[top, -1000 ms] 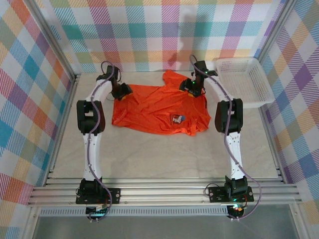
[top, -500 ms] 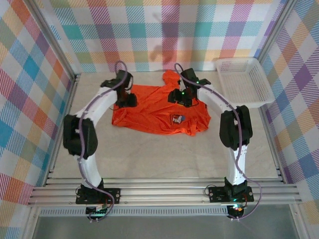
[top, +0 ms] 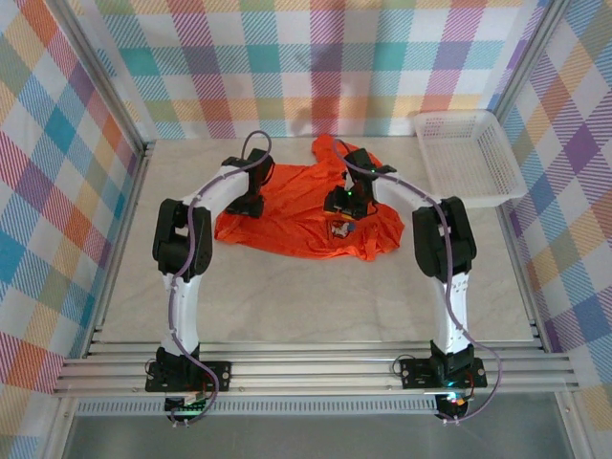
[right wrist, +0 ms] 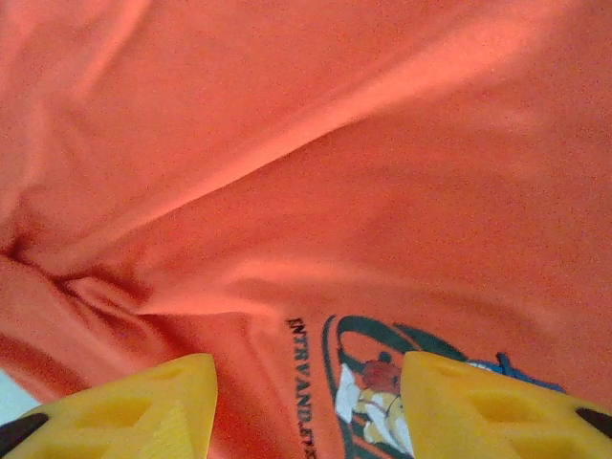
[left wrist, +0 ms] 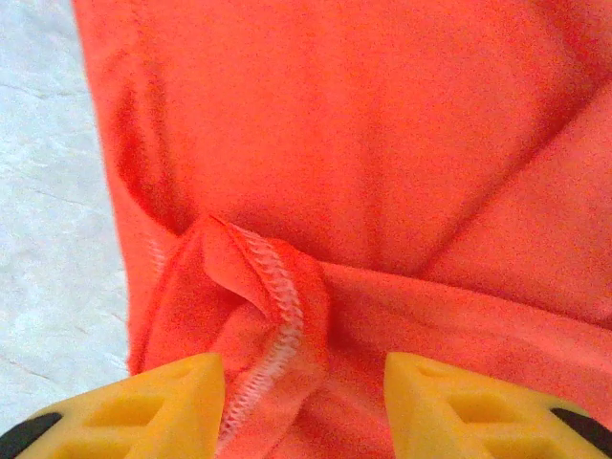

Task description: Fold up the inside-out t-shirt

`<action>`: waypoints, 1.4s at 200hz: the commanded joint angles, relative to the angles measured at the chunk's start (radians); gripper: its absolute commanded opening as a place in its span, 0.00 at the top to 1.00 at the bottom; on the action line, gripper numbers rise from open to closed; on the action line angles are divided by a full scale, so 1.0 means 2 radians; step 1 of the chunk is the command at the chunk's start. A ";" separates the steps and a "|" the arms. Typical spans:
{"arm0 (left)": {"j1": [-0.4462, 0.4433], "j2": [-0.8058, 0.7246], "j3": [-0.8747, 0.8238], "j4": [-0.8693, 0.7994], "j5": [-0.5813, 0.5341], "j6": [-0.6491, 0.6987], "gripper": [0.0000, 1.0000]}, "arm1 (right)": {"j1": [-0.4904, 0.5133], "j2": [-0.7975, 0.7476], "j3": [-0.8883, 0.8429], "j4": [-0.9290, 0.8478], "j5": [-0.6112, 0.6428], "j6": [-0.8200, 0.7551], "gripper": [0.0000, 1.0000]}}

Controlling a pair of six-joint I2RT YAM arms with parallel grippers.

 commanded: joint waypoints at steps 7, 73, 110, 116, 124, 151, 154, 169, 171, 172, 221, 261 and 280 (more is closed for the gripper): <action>0.002 0.015 0.004 -0.024 -0.051 0.009 0.55 | -0.011 0.019 -0.016 -0.001 0.011 0.007 0.47; 0.009 0.005 -0.005 -0.023 -0.055 -0.003 1.00 | -0.037 0.011 -0.065 0.011 0.021 0.007 0.53; 0.022 -0.080 -0.052 -0.051 -0.078 -0.031 1.00 | -0.061 0.005 -0.081 -0.014 0.062 0.000 0.70; 0.027 -0.102 -0.071 -0.051 -0.073 -0.038 1.00 | -0.066 0.003 -0.086 -0.016 0.065 0.001 0.70; 0.034 -0.128 -0.102 -0.052 -0.068 -0.046 1.00 | -0.073 0.001 -0.091 -0.017 0.068 0.002 0.70; 0.042 -0.194 -0.184 -0.067 -0.055 -0.078 0.97 | -0.080 0.001 -0.092 -0.023 0.070 0.000 0.71; 0.042 -0.200 -0.194 -0.067 -0.052 -0.082 0.96 | -0.080 0.001 -0.092 -0.024 0.070 0.000 0.71; 0.039 -0.229 -0.239 -0.059 -0.020 -0.096 0.92 | -0.080 -0.003 -0.095 -0.022 0.064 0.001 0.71; 0.039 -0.233 -0.243 -0.058 -0.016 -0.098 0.92 | -0.080 -0.004 -0.095 -0.022 0.063 0.001 0.71; 0.039 -0.235 -0.245 -0.058 -0.013 -0.099 0.91 | -0.080 -0.004 -0.096 -0.021 0.063 0.001 0.71; 0.021 -0.348 -0.330 -0.043 0.090 -0.134 0.61 | -0.079 -0.039 -0.102 -0.020 0.027 -0.010 0.56; 0.020 -0.400 -0.295 -0.050 0.100 -0.131 0.58 | -0.071 -0.107 -0.097 -0.049 -0.019 -0.031 0.33; 0.017 -0.385 -0.265 0.010 0.153 -0.138 0.59 | -0.070 -0.137 -0.111 -0.056 -0.024 -0.037 0.31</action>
